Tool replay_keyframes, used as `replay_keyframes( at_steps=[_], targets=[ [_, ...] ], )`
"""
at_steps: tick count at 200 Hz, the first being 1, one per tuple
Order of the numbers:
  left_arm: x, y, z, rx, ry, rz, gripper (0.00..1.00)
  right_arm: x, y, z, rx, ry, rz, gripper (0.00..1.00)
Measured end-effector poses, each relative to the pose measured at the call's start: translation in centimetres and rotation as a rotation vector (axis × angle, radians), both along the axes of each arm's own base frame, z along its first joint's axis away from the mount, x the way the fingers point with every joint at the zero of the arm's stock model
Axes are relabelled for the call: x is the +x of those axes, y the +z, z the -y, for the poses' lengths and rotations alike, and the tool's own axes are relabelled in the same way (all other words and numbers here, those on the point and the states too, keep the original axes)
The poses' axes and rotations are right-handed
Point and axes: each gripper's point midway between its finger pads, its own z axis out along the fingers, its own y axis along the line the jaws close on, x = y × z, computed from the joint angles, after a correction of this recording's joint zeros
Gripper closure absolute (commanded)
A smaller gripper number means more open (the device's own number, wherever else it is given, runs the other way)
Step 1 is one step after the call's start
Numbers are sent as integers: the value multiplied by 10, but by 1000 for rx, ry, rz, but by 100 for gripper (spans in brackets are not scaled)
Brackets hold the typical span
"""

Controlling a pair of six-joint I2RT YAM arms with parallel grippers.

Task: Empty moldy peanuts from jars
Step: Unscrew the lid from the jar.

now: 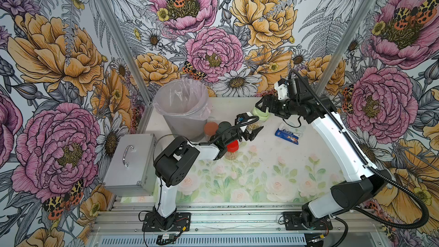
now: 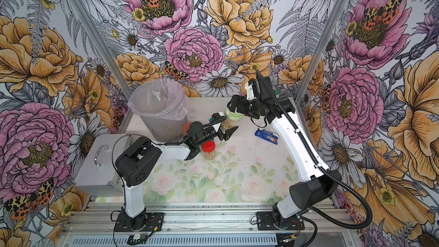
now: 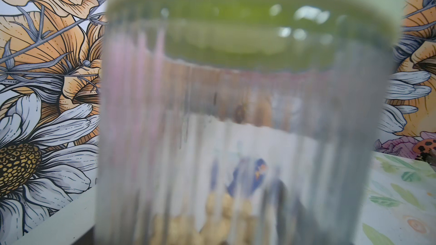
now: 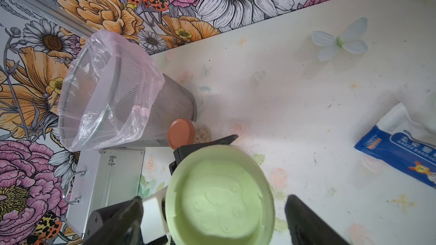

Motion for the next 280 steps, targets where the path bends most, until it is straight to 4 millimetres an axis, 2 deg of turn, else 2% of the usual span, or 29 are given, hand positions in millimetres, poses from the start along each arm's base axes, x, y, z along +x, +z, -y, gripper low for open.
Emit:
replay_keyframes(
  at_steps=[52, 130, 156, 194, 228, 280],
  targets=[
    [0, -8, 1, 23, -1, -23, 55, 1, -7, -9, -28, 27, -7, 6],
    [0, -16, 1, 51, -1, -47, 55, 6, -21, -5, -94, 5, -22, 7],
    [0, -14, 0, 49, 0, -43, 55, 6, -20, -3, -113, 0, -11, 6],
    [0, -12, 0, 46, 0, -40, 55, 5, -5, -2, -118, -2, 31, 6],
    [-1, -8, 0, 42, -1, -35, 55, 5, -5, -2, -119, -2, 31, 6],
    [-2, 10, -1, 26, 0, 1, 56, 6, -7, -1, -129, -10, 32, 8]
  ],
)
